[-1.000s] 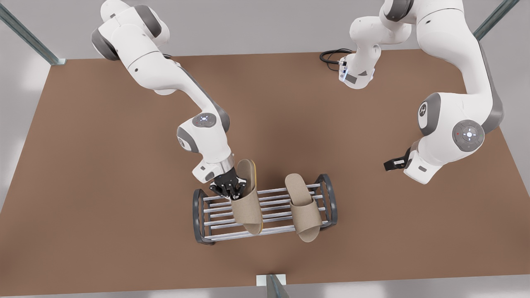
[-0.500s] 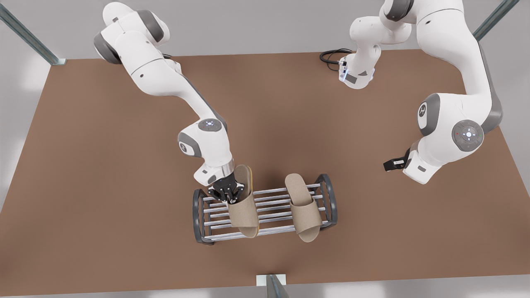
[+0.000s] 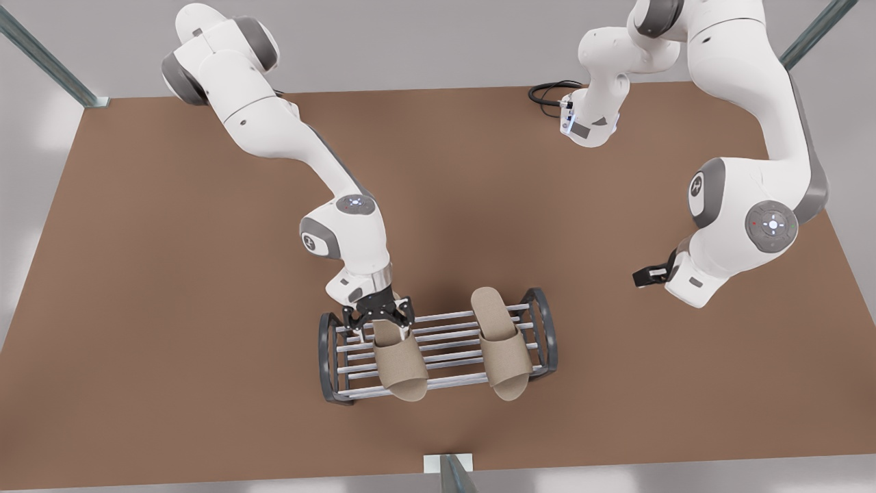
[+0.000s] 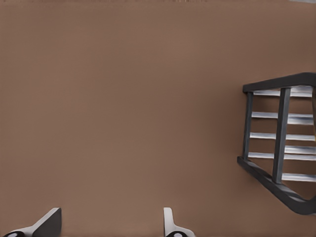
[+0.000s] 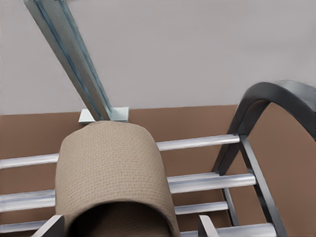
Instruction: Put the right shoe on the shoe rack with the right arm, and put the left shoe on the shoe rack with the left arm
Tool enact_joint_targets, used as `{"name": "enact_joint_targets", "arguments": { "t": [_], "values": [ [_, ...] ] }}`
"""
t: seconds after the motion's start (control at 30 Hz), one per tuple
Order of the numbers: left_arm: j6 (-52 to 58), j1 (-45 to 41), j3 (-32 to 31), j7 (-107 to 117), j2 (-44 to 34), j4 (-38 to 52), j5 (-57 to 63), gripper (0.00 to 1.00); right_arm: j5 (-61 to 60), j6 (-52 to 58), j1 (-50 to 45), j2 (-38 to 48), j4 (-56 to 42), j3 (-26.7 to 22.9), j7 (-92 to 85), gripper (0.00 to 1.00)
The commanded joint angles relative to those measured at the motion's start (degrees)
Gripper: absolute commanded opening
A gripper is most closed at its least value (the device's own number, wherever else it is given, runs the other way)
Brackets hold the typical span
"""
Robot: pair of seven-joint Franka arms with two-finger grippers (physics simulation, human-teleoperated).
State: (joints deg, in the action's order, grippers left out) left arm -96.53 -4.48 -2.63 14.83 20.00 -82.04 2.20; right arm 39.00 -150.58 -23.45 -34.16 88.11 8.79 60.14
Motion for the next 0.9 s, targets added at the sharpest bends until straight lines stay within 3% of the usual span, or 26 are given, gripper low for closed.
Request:
{"name": "enact_joint_targets", "arguments": {
  "t": [0.0,0.17,0.23,0.3,0.37,0.43,0.47,0.53,0.7,0.73,0.77,0.8,0.87],
  "values": [
    [-0.6,0.0,0.0,0.5,0.0,0.1,0.1,1.00,-0.2,0.0,0.0,0.8,0.3,0.2,2.6,1.00],
    [-0.5,0.0,0.0,0.4,0.0,0.1,0.1,1.00,-0.2,2.2,-0.9,3.8,0.7,1.8,5.1,1.00],
    [-0.5,0.0,0.0,0.4,0.0,0.1,0.1,1.00,-0.5,7.3,-0.8,5.3,-0.3,5.8,6.2,1.00],
    [-0.4,0.0,0.0,0.4,0.0,0.1,0.1,1.00,-0.8,15.3,-0.5,10.6,-0.5,10.7,7.5,1.00],
    [-0.3,0.1,0.0,0.3,0.0,0.1,0.1,1.00,-8.6,23.5,1.4,17.2,-0.6,11.6,1.1,1.00],
    [-0.4,-0.1,0.0,0.4,0.0,0.1,0.0,1.00,-19.2,41.4,3.8,18.9,-13.4,11.5,-12.4,1.00],
    [-0.3,-0.1,0.0,0.4,0.0,0.1,0.0,1.00,-22.0,49.8,5.7,18.9,-19.4,11.2,-17.1,1.00],
    [-0.2,0.0,0.0,0.4,0.0,0.2,0.0,1.00,-21.9,55.3,12.8,20.7,-18.9,11.1,-22.7,1.00],
    [-0.1,-0.3,0.0,0.4,0.0,0.2,0.0,1.00,-26.5,55.2,28.2,19.7,-15.0,11.5,-42.0,1.00],
    [-0.2,-1.0,0.0,0.3,0.0,0.5,0.0,1.00,-27.7,54.7,29.3,18.9,-14.0,10.8,-46.1,1.00],
    [-0.2,-1.7,0.0,0.3,-0.2,0.6,0.0,1.00,-37.9,54.4,22.9,21.2,-11.2,-3.6,-55.0,1.00],
    [-0.1,-1.8,-0.1,0.2,-0.3,0.6,-0.1,1.00,-39.9,49.7,22.9,25.8,-3.8,-5.7,-57.9,1.00],
    [-0.1,-3.4,-0.3,0.3,0.0,0.6,0.0,1.00,-39.9,49.5,22.0,25.7,-3.6,-5.4,-57.2,1.00]
  ]
}}
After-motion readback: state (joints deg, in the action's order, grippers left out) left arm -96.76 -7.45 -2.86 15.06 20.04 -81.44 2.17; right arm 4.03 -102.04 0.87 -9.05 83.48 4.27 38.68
